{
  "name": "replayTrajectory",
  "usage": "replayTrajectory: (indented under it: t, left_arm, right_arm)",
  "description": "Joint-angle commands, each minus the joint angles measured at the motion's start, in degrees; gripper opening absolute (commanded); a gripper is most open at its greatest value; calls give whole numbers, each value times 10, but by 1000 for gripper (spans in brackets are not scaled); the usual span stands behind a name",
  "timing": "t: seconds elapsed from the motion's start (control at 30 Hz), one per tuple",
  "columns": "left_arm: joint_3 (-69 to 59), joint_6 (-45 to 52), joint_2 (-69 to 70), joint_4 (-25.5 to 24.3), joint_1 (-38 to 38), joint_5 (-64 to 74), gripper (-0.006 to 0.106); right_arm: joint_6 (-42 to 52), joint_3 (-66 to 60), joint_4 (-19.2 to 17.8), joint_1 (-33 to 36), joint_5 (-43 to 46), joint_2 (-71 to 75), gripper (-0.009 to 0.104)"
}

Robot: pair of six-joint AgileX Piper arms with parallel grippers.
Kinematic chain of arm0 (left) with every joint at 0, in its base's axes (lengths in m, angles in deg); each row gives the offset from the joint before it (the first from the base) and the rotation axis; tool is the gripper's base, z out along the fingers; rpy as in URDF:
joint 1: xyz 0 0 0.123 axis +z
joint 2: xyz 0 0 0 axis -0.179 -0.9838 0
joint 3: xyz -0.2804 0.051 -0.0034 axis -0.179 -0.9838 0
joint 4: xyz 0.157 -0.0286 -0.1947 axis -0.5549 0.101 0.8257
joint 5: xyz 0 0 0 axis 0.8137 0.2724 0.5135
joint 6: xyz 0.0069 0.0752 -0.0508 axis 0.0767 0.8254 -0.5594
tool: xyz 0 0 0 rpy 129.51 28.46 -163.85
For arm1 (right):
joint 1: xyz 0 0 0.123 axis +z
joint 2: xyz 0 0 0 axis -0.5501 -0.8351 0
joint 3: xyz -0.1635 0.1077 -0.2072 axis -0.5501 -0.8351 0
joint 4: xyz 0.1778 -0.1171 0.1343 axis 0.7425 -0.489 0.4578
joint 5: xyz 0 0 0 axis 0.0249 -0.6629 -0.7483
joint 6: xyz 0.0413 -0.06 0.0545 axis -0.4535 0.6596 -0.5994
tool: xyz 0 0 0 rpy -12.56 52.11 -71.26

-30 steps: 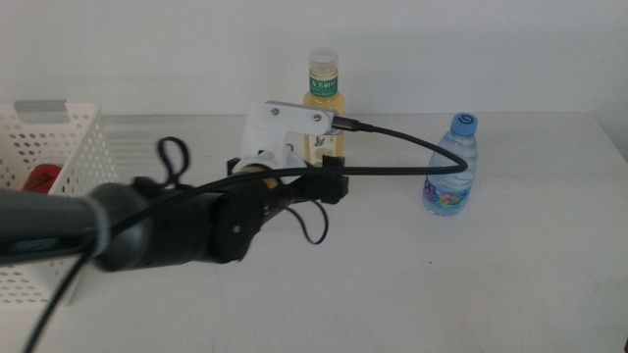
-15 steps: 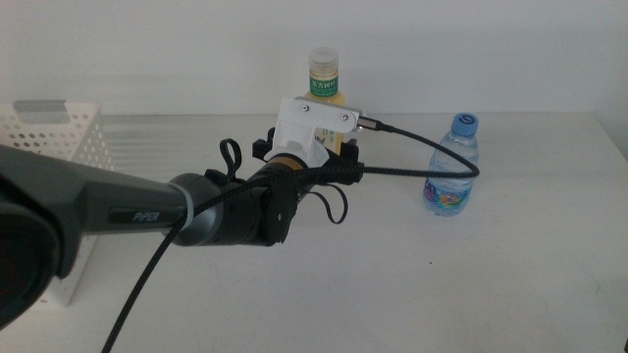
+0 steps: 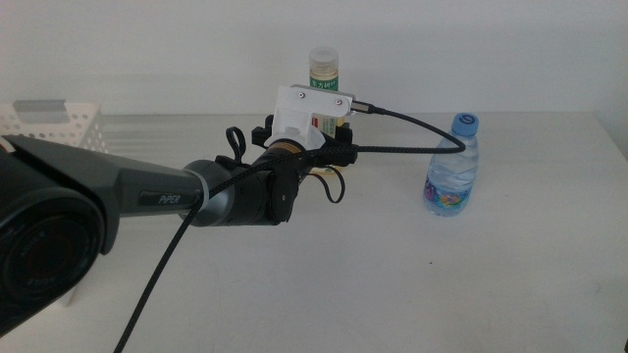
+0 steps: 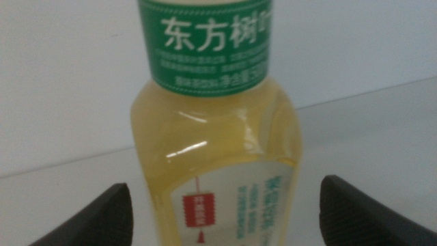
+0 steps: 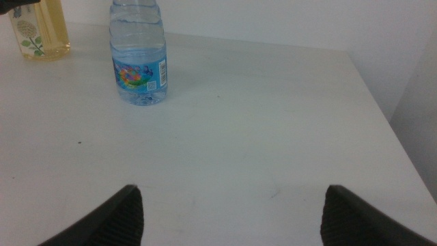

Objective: Use arms to grab the bottles and put them into the dustbin to the left of the table.

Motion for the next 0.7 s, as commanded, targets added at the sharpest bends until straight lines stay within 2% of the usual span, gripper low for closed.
replayTrajectory:
  t: [0.0, 0.67]
  left_arm:
    - [26, -8, 30, -6, 4, -40, 90]
    - [87, -43, -27, -7, 9, -78, 90]
  right_arm:
    - [9, 4, 0, -3, 42, 16, 68]
    - [9, 4, 0, -3, 42, 16, 68]
